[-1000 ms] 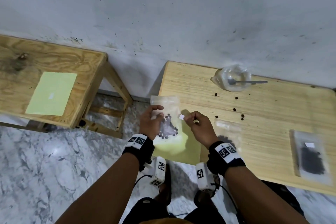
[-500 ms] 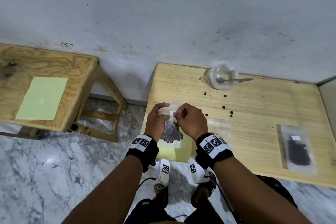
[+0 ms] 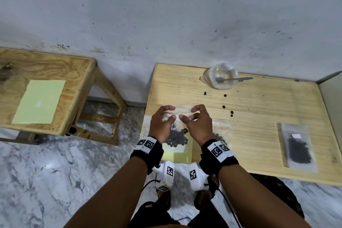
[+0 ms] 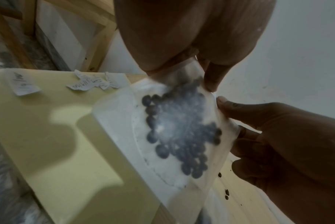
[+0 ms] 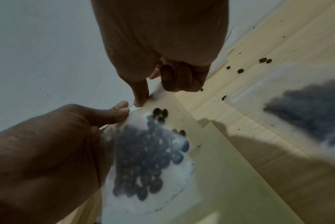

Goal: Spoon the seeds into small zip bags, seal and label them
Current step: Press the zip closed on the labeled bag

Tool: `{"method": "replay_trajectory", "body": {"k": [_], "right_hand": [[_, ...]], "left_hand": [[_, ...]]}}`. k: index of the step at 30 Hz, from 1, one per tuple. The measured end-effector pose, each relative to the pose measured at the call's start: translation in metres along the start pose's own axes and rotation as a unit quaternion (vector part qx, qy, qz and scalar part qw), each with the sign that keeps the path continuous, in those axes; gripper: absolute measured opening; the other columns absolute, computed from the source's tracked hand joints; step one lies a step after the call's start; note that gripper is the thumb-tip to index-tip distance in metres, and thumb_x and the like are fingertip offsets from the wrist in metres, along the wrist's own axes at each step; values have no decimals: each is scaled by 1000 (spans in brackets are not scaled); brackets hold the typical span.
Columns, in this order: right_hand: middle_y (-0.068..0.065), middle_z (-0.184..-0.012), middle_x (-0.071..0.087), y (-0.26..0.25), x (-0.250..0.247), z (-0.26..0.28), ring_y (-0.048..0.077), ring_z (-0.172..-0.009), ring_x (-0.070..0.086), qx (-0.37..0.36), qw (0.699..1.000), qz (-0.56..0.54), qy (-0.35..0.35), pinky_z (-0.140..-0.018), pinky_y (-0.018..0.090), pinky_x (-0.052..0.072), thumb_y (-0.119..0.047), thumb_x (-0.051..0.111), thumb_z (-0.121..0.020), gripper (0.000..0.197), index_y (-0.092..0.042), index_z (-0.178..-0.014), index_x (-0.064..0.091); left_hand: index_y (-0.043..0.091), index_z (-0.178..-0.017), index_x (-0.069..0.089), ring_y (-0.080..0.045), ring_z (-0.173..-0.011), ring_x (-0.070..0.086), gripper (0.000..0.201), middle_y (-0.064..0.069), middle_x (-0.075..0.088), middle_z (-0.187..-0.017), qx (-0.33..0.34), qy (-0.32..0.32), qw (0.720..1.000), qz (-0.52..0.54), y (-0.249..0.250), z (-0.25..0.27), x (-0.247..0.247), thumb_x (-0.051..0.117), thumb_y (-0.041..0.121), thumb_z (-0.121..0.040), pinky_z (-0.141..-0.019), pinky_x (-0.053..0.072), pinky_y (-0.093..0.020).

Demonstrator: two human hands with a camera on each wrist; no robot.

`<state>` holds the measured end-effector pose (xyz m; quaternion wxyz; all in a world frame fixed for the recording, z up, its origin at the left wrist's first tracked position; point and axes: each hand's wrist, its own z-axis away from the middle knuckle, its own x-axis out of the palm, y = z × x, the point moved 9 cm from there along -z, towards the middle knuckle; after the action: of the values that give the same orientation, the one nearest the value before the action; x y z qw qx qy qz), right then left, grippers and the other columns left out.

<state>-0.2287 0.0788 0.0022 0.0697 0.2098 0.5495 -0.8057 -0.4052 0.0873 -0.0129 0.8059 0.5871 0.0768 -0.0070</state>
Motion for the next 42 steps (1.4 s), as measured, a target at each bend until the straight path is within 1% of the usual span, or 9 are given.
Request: {"method": "replay_trajectory", "body": {"k": [3, 8, 12, 18, 24, 29, 34, 38, 42], "right_hand": [[-1, -78, 62, 1, 1, -2, 11, -61, 55, -15, 1000, -7, -10, -60, 28, 44, -32, 84, -76, 40, -24, -94, 50], [-5, -79, 60, 2, 2, 0, 6, -64, 54, -32, 999, -8, -16, -65, 28, 46, -30, 86, -74, 40, -27, -89, 49], [-9, -79, 59, -2, 1, 3, 6, -65, 55, -35, 999, -1, -1, -66, 31, 46, -32, 84, -76, 37, -27, -89, 49], [-9, -79, 59, -3, -3, 7, 7, -63, 55, -38, 999, 5, -3, -64, 30, 46, -31, 81, -79, 36, -24, -95, 49], [-10, -79, 59, 2, -8, 8, 2, -55, 52, -46, 999, 12, -6, -61, 30, 46, -30, 85, -75, 40, -27, -90, 48], [-9, -85, 60, 22, -27, 11, 10, -80, 58, -33, 999, -31, 6, -69, 28, 45, -31, 82, -79, 29, -23, -83, 54], [-6, -73, 64, 65, -63, 23, 6, -62, 59, 37, 996, -66, -56, -59, 20, 46, -8, 78, -82, 19, -16, -88, 63], [9, -92, 71, 105, -137, 23, 24, -85, 67, 68, 994, -73, 51, -71, 37, 57, 1, 76, -79, 24, -19, -88, 68], [6, -94, 70, 147, -215, 21, 26, -82, 69, 112, 987, -41, 112, -74, 39, 59, -6, 76, -78, 26, -28, -89, 67]], "left_hand": [[24, -102, 67, -26, -107, 65, 28, -3, 69, -114, -27, -8, 999, 30, -7, 0, 2, 65, 2, -86, -83, 58, -38], [18, -105, 68, -23, -109, 64, 30, -2, 69, -114, 2, -22, 999, 28, -2, -2, 1, 66, -4, -84, -79, 54, -23], [16, -104, 69, -28, -102, 64, 24, 8, 68, -106, -15, -11, 999, 42, -6, -3, 1, 67, 1, -86, -80, 59, -42], [14, -102, 68, -7, -106, 59, 21, 9, 69, -107, 19, 5, 1000, 9, 0, 3, -1, 65, 0, -87, -78, 42, -3], [13, -106, 68, -12, -104, 61, 26, 5, 69, -108, 11, -10, 1000, 15, -4, 6, 5, 66, -4, -85, -83, 49, -18], [17, -105, 68, -12, -101, 59, 27, 6, 68, -108, -48, -7, 996, 75, -12, 4, 22, 67, -1, -84, -85, 48, -26], [16, -99, 67, -9, -90, 58, 29, -2, 63, -103, -108, -46, 982, 147, -7, 7, 73, 70, 1, -74, -69, 46, -12], [23, -100, 69, -21, -104, 58, 33, -5, 63, -111, -127, -100, 981, 106, -12, 26, 143, 71, 7, -71, -81, 44, -31], [24, -99, 71, -27, -101, 64, 28, -4, 66, -107, -132, -162, 977, 30, -19, 53, 223, 65, 2, -82, -87, 55, -41]]}}
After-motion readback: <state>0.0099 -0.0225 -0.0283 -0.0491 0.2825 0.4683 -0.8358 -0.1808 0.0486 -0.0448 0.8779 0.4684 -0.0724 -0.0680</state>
